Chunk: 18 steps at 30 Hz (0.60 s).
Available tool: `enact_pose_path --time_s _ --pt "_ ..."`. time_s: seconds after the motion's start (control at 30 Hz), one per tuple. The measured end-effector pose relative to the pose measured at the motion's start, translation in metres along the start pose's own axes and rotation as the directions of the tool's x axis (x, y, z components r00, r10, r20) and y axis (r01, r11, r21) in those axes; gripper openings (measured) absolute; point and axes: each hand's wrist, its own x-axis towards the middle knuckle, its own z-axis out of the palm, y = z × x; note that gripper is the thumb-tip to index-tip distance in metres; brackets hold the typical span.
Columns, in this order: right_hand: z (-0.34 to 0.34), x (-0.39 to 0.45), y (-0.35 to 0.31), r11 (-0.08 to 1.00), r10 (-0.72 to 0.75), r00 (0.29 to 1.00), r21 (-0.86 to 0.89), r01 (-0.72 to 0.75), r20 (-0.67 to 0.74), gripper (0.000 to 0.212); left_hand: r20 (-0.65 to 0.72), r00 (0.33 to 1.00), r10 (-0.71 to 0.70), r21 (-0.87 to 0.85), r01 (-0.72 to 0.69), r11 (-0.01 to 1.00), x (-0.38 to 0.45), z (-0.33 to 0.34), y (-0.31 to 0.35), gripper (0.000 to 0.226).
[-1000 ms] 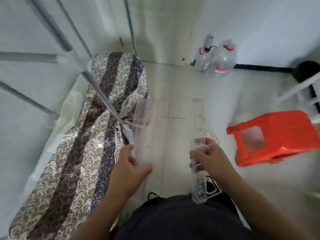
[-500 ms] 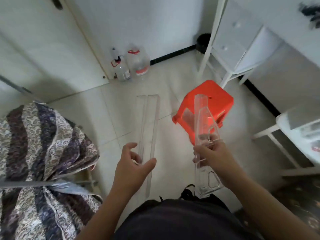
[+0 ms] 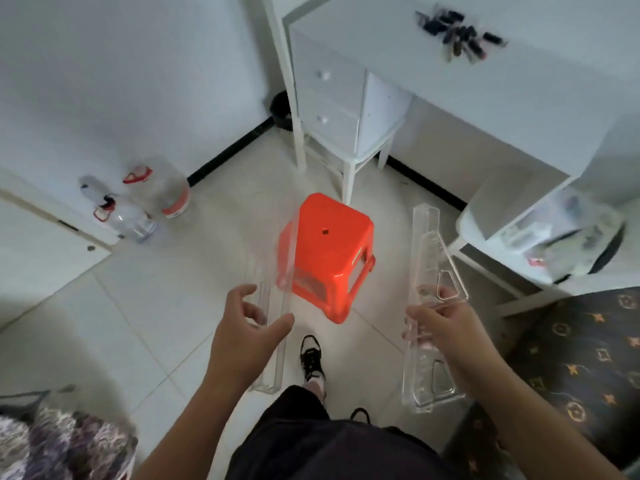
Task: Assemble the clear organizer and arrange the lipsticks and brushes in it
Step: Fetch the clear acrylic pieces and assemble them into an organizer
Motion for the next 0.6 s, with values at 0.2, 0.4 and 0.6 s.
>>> enact_pose_path --time_s 0.2,0.4,0.6 --pt "-0.016 0.06 -0.041 0.994 -0.01 0.982 0.103 0.03 -0.191 0.021 0.11 0.985 0.131 0.033 -0.135 0.99 0.113 0.023 0.059 0.066" --pt "-0.041 0.101 -0.071 0.977 0.007 0.955 0.204 0.056 -0.297 0.022 0.247 0.942 0.229 0.081 -0.256 0.963 0.193 0.056 0.121 0.064" --pt "-0.092 0.16 -0.101 0.96 0.032 0.951 0.274 0.057 -0.308 0.023 0.289 0.916 0.278 0.114 -0.321 0.94 0.25 0.118 0.179 0.063"
